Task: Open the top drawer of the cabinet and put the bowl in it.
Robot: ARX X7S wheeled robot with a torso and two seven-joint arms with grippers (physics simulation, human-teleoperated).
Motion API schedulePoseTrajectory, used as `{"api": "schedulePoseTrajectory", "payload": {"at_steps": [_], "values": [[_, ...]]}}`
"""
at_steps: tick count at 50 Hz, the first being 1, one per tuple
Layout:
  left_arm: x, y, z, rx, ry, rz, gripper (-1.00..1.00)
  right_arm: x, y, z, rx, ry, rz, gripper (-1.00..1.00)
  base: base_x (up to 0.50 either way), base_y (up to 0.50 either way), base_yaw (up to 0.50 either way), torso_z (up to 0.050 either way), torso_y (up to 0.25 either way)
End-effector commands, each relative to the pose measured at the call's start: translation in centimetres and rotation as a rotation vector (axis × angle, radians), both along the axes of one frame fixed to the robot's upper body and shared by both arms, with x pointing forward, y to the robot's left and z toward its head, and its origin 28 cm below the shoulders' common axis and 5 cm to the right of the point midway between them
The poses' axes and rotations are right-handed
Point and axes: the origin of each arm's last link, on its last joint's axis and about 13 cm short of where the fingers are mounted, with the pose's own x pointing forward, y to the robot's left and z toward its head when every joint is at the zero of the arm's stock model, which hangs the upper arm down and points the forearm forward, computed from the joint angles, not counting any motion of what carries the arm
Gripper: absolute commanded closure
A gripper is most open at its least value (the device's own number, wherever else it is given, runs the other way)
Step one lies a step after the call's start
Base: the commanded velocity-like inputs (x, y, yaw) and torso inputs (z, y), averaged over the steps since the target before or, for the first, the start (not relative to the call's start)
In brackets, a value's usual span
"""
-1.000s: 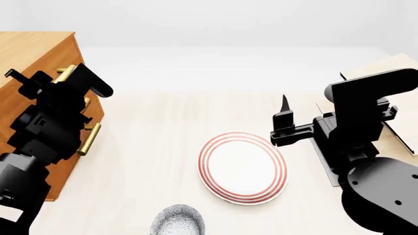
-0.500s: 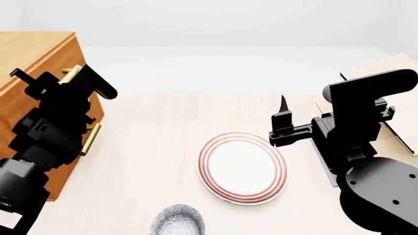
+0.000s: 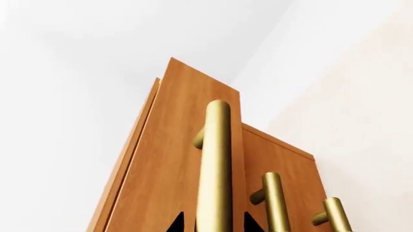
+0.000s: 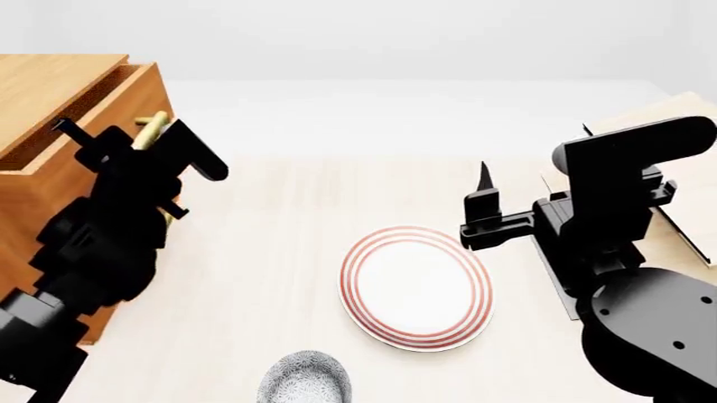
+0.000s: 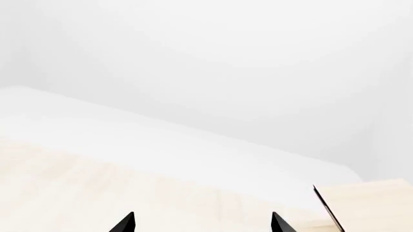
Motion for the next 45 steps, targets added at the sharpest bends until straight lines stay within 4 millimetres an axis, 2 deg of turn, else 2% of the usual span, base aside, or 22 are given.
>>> {"api": "schedulePoseTrajectory", "payload": {"at_steps": [1, 29, 45], "values": [[-0.4, -2.0, -0.5, -0.044, 0.011, -0.100, 1.00, 0.0, 0.1, 0.0, -0.001, 0.000, 0.005, -1.00, 0.00, 0.00, 0.00, 0.000, 0.000], [-1.4, -4.4, -1.4, -0.023, 0.025, -0.225, 1.00, 0.2, 0.1, -0.3, 0.007, 0.005, 0.005, -1.00, 0.00, 0.00, 0.00, 0.000, 0.000], [-2.0, -5.5, -1.2, -0.014, 0.019, -0.282, 1.00, 0.2, 0.1, -0.3, 0.014, 0.006, 0.010, -1.00, 0.00, 0.00, 0.00, 0.000, 0.003]]}}
